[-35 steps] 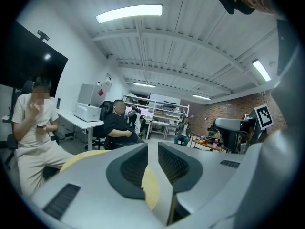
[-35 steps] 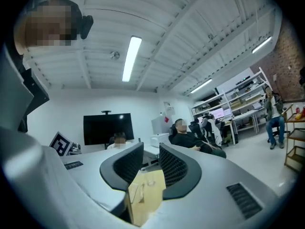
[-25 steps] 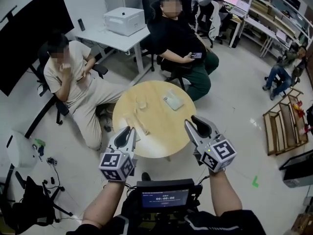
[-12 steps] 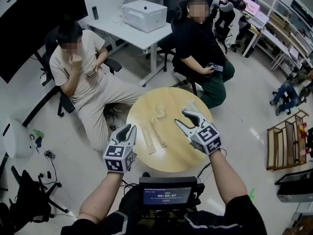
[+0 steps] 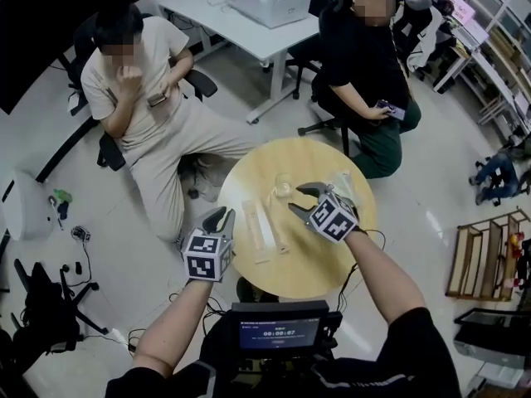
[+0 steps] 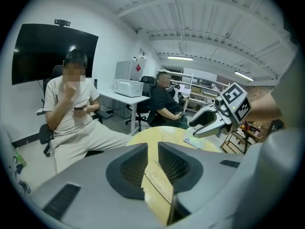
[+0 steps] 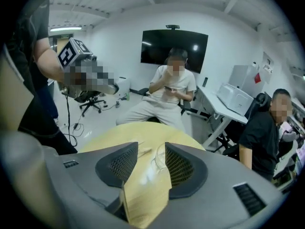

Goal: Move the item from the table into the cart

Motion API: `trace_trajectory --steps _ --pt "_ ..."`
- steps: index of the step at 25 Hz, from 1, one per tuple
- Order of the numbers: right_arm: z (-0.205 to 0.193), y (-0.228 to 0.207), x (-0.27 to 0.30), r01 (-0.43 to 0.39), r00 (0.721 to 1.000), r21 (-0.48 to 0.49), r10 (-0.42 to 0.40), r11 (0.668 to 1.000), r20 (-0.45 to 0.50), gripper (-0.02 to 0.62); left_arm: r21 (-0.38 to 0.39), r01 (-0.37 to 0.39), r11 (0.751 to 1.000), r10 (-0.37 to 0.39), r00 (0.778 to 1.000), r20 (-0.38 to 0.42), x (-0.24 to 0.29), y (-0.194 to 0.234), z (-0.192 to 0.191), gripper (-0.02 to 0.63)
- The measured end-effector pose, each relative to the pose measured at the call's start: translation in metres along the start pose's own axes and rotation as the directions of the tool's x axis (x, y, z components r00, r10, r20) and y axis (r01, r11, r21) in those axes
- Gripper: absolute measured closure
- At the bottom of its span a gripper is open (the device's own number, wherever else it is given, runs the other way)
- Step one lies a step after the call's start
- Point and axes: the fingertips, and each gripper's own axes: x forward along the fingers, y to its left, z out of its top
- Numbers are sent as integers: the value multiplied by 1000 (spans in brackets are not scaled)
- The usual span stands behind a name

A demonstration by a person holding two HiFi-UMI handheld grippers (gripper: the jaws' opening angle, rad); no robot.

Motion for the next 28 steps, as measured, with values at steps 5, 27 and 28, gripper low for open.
trace_trajectory --steps 5,27,28 --pt "-15 -21 68 -75 992 -44 70 996 -103 407 -46 -13 999 10 998 -67 45 24 -25 525" --pt "-57 -34 203 -247 889 -385 49 889 -456 465 -120 -44 992 24 986 -166 109 99 -85 525" --pt "-59 -34 207 -250 883 -393 42 885 -467 465 -123 -42 991 21 986 -168 109 100 -86 525"
